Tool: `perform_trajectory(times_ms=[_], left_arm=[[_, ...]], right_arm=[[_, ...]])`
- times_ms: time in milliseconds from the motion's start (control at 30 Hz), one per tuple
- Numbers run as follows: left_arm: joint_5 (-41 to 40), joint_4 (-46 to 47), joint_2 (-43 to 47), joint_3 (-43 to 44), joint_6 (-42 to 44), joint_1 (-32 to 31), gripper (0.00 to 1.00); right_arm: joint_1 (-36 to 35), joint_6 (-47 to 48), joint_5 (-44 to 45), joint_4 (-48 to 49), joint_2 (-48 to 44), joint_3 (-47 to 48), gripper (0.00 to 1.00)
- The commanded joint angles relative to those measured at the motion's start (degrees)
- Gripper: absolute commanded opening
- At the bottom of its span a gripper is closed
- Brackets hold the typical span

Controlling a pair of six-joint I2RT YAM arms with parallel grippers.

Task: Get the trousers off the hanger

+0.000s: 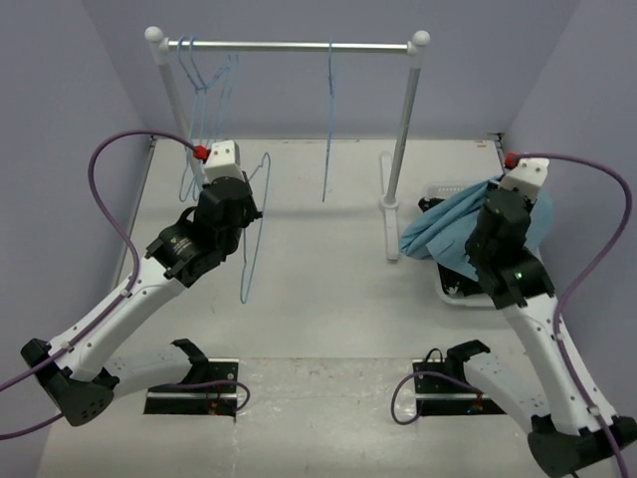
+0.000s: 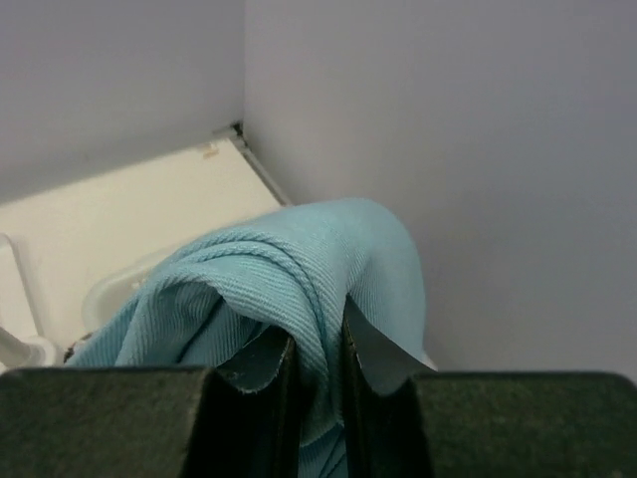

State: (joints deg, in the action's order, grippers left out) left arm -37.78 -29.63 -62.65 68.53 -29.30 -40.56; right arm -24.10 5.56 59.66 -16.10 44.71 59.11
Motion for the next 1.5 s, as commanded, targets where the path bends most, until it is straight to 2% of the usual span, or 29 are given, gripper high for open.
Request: perform_trajectory(times_ms=[0,133,300,400,433,567,600,633,667,867,1000,1067,1100,1233,1300,1467], left_arm=[[-1.42,2.38,1.83,0.29,0.82,0.04,0.0],[-2.39,1.59,1.66,0.9,0.65,0.04,0.0],[-0.19,2.64,0.95,3.44,2.14,0.12,0.0],[0.86,2.73,0.95,4.59,3.02,0.12,0.0],[1.47,2.99,0.95,4.94,3.28,0.04,0.0],[3.85,3.44,0.69,6.52,4.34,0.04,0.0],[4.38,3.44,0.52,7.05,4.51,0.12,0.0],[5.51,3.61,0.34,7.49,5.04,0.04,0.0],[6.22,3.7,0.16,8.36,5.3,0.04,0.0],[9.13,5.1,0.6,10.48,6.71,0.04,0.0],[10.01,5.81,0.95,11.1,7.06,0.04,0.0],[10.01,5.98,0.95,11.1,7.24,0.04,0.0],[10.09,6.07,0.95,11.01,7.33,0.04,0.0],[9.92,7.3,0.78,10.57,8.03,0.04,0.0],[9.66,7.3,0.16,10.74,8.38,0.04,0.0],[8.87,7.65,-0.36,10.74,8.99,0.04,0.0]], right_arm=[[11.43,-19.69,-20.0,-9.21,7.38,-1.0,0.0],[14.34,-23.57,-28.96,-8.78,16.25,-2.86,0.0],[19.08,-30.32,-32.23,-9.47,27.08,-2.51,0.0],[24.44,-36.14,-34.43,-11.49,33.59,-2.42,0.0],[28.19,-37.63,-35.65,-12.72,37.08,-1.81,0.0],[31.13,-39.39,-35.15,-16.5,44.39,1.43,0.01],[31.22,-39.84,-35.14,-16.86,44.93,1.79,0.05],[31.22,-40.36,-35.14,-16.86,45.2,2.06,0.22],[31.13,-40.54,-34.79,-16.69,45.2,2.41,0.33],[31.3,-37.91,-35.75,-16.95,47.49,4.96,0.62],[31.04,-34.93,-37.51,-16.24,37.51,4.78,0.91],[30.43,-33.17,-38.56,-17.38,33.53,6.18,0.92],[29.21,-32.46,-39.09,-17.91,31.86,6.63,0.99],[22.45,-29.13,-36.55,-20.2,27.45,9.09,0.99],[17.36,-28.85,-34.88,-21.17,28.5,10.23,0.99],[10.04,-28.15,-33.48,-22.22,34.73,13.65,0.99]])
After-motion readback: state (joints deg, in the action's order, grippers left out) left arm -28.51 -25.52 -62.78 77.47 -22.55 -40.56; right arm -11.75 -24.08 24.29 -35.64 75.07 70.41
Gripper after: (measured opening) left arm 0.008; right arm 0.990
